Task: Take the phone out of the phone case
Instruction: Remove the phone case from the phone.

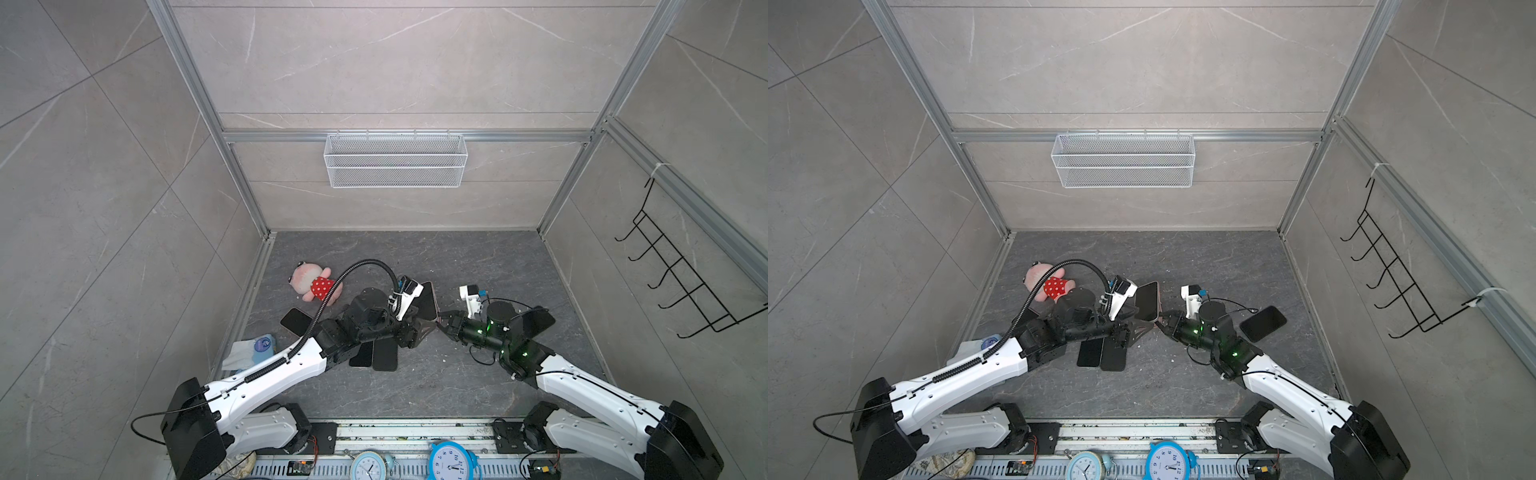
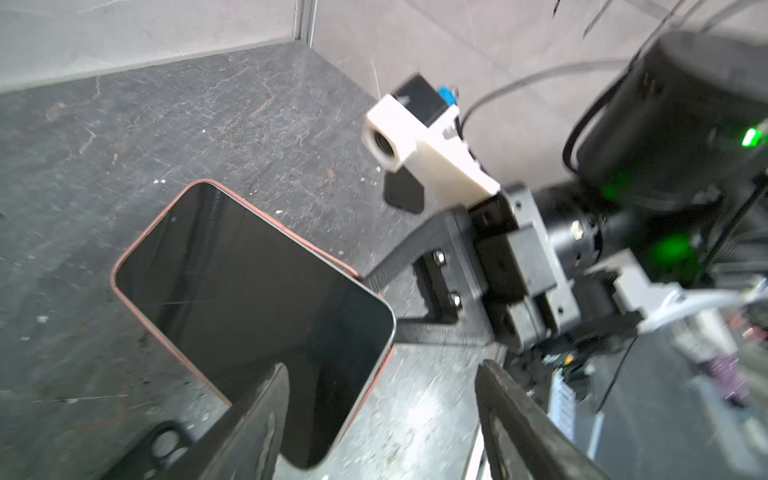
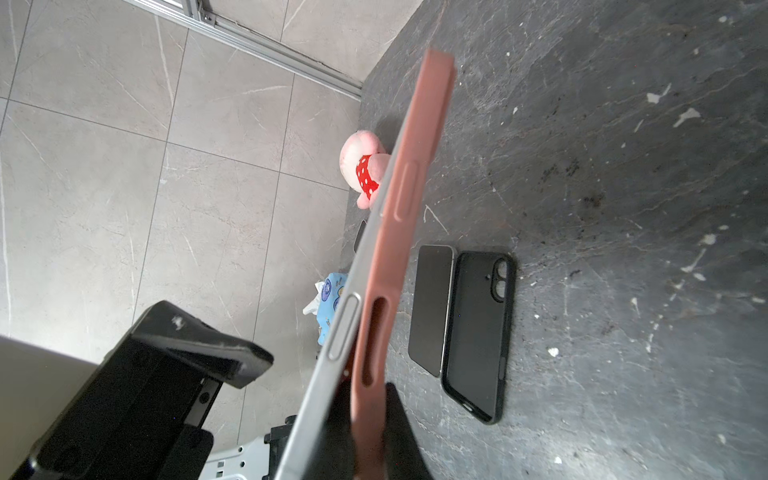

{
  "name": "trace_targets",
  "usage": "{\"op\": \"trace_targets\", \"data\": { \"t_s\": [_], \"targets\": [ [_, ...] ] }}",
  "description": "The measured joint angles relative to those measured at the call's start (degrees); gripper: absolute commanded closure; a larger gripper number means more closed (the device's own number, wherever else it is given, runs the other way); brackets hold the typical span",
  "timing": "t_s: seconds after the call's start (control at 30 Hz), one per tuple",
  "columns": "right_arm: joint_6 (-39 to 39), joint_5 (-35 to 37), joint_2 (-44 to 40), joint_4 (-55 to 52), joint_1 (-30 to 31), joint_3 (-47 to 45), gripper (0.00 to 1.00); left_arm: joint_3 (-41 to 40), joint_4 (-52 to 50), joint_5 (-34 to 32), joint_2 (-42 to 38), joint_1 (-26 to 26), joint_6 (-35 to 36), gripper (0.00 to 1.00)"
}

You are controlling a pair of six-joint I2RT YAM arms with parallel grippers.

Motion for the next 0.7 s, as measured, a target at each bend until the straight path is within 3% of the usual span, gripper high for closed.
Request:
{"op": "trace_targets", "data": {
  "t_s": [0.27, 0.7],
  "targets": [
    [0.7, -0.7, 0.6, 0.0, -0.1, -0.3, 1.00, 4.7, -6.4, -6.6, 4.2, -3.6, 8.8, 0.31],
    [1.0, -1.3, 0.6, 0.5, -0.3, -0.8, 1.00, 6.1, -9.4, -14.6, 8.3, -4.7, 12.9, 0.47]
  ]
}}
